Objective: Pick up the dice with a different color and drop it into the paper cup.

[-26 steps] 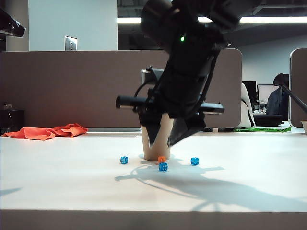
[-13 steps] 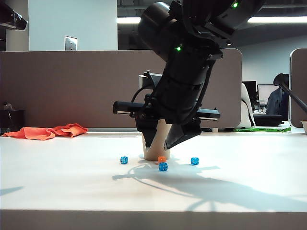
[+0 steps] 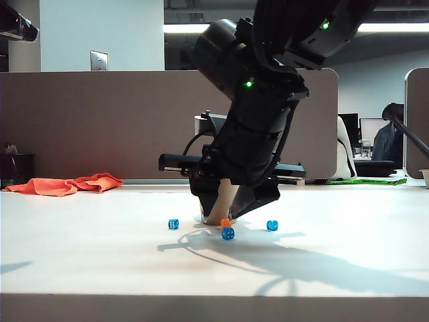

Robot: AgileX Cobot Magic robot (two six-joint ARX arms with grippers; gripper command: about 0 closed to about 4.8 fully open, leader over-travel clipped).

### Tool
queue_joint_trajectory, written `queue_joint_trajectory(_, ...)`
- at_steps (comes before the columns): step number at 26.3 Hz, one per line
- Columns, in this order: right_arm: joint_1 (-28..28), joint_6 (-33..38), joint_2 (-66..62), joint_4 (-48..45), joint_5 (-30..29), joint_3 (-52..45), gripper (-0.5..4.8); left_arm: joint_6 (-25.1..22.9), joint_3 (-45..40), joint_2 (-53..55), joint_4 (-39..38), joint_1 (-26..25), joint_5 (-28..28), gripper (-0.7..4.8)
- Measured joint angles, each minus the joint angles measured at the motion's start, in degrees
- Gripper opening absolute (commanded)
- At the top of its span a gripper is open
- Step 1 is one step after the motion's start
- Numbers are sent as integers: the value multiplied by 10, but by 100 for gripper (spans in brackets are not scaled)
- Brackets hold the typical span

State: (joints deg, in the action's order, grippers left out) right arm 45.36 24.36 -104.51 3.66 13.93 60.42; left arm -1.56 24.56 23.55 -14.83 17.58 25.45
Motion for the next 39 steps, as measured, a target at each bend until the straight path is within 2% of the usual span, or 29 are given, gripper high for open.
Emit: queue_joint_trajectory(39,-7,0,-36,-69,14,2,181,1,0,-2,0,0,0,-6)
